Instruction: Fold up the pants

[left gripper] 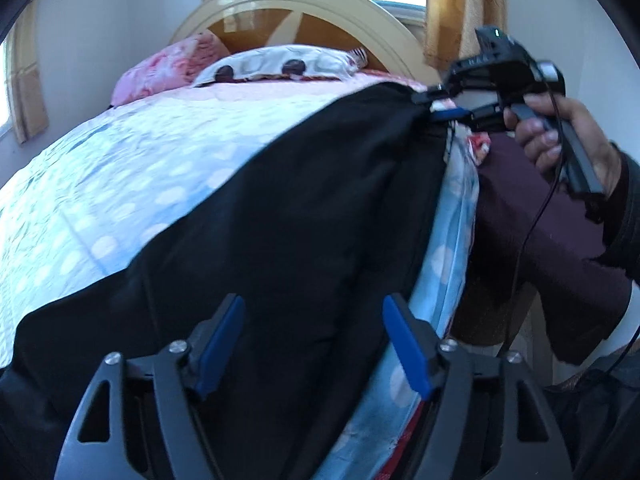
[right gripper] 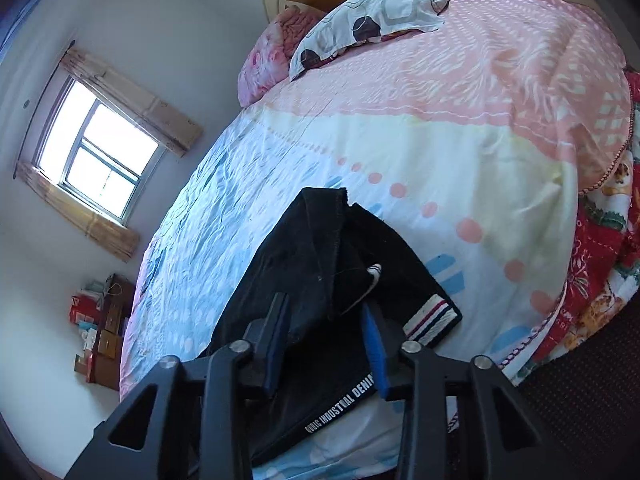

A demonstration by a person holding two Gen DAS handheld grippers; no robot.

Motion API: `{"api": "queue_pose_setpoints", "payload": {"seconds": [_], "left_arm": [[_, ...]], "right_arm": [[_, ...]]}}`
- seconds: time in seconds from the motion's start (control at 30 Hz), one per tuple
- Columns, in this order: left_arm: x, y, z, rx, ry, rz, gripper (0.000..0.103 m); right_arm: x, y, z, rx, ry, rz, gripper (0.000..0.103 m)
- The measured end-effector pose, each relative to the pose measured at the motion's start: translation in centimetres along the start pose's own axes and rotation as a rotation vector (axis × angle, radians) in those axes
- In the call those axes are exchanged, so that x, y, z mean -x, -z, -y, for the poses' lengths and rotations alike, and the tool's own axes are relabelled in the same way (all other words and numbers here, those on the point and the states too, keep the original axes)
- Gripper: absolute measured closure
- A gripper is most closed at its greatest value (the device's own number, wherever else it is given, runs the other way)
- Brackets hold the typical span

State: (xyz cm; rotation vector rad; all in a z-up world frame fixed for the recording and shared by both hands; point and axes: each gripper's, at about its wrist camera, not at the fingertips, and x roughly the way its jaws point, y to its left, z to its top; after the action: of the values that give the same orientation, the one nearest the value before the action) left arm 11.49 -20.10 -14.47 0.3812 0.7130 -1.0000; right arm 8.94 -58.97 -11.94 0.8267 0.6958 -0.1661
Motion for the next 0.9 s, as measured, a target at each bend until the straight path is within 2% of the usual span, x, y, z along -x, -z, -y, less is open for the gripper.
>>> {"api": "queue_pose_setpoints", "payload": {"seconds": [0.07, 0.13, 0.27, 0.33, 0.4, 0.43, 0.47, 0.5, 0.53, 0.63, 0.77, 0.9], "left_arm": [[-1.0, 0.3, 0.1, -0.015, -0.010, -0.036, 0.037], [-1.7, 0.8, 0.0, -0.018, -0.009, -0.060, 0.039], [-2.1, 0.7, 0.4, -0.047, -0.023, -0.053, 0.039], [-2.1, 0.6, 0.2, -0.038, -0.032, -0.051, 0.046], [-2.0, 0.5, -0.5, -0.014, -0.036, -0.051, 0.064], [-1.9, 0.4, -1.0, 0.008, -0.023, -0.050, 0.070], [-1.8, 0.2, -1.5, 0.034, 0.007, -0.052, 0.082], [-1.7, 0.0, -2.0, 0.056, 0.032, -0.055, 0.092], [-1.7, -0.2, -2.2, 0.063, 0.049, -0.059, 0.093], [-1.0, -0.2, -1.8, 0.039, 0.061, -0.056, 0.096], [1.0, -0.2, -1.7, 0.054, 0.100, -0.031, 0.096], [1.0, 0.6, -1.1, 0.046, 0.134, -0.056, 0.096]], "right_arm": [[0.5, 0.5, 0.2, -0.014, -0.013, -0.005, 0.069], [1.4, 1.3, 0.1, -0.013, -0.027, -0.014, 0.069], [1.4, 1.5, 0.3, -0.026, -0.022, -0.025, 0.069], [1.2, 1.4, 0.6, -0.039, -0.022, -0.022, 0.069], [1.1, 1.4, 0.4, -0.031, -0.036, -0.008, 0.069], [0.8, 1.3, 0.2, -0.020, -0.042, -0.003, 0.069], [0.5, 1.1, -0.1, -0.004, -0.042, -0.004, 0.070], [0.2, 1.0, -0.2, 0.003, -0.041, -0.005, 0.088], [-0.1, 0.9, -0.3, 0.007, -0.043, -0.010, 0.094], [0.0, 0.5, -1.4, 0.037, -0.077, 0.000, 0.096], [3.0, 1.0, -3.9, 0.143, -0.122, 0.044, 0.096], [4.7, 1.8, -2.6, 0.159, -0.065, 0.038, 0.096]]}}
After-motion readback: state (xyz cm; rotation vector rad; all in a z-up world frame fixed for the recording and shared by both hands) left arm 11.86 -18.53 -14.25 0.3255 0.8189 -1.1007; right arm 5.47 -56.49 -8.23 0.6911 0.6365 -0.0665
